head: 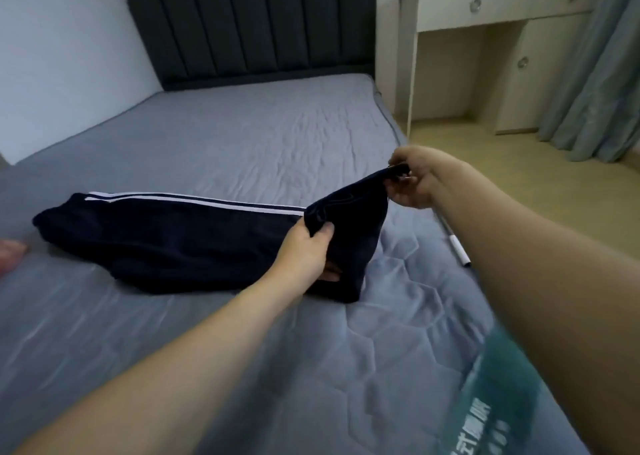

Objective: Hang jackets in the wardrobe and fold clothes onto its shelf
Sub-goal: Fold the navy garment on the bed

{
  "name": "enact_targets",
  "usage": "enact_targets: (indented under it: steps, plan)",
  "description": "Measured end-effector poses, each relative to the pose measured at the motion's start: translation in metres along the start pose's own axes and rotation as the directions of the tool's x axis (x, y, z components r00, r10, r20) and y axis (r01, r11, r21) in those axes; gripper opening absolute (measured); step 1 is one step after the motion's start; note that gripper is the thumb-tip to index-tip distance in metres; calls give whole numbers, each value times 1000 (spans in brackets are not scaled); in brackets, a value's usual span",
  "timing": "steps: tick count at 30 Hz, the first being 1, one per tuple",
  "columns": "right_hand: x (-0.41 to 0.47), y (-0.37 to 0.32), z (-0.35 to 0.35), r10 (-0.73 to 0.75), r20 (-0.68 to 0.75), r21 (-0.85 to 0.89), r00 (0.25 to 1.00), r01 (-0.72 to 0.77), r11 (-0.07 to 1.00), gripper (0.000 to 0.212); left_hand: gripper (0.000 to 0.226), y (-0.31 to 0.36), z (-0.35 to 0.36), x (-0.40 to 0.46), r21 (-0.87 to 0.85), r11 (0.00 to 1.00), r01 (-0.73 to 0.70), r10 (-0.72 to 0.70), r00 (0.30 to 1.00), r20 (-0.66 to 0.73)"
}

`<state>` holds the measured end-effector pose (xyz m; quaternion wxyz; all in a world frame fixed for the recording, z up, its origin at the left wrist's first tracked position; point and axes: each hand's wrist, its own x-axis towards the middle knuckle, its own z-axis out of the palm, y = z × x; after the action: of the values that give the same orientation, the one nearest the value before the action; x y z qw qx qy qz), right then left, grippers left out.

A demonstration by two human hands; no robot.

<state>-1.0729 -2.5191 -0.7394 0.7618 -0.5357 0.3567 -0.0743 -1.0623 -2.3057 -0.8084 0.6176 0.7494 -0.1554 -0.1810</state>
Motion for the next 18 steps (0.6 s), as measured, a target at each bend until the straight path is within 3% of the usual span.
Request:
enact_targets:
  steps: [3, 8, 14, 18]
  plan:
    - [-5, -1, 94, -40, 55, 36, 998, 38, 999, 19, 11, -7, -77, 6, -29, 998, -50, 46, 993, -108]
    - [-2, 25, 279, -133, 128, -94, 983, 146, 985, 18, 16, -28, -223, 25, -99, 994, -42, 9, 950, -313]
    - [18, 41, 473, -274, 147, -205, 950, 300, 932, 9, 6, -50, -392, 73, -252, 967, 20, -116, 921, -372]
    - [44, 60, 572, -286, 338, -226, 897, 372, 900, 14, 16, -66, -489, 126, -283, 959, 17, -159, 859, -486]
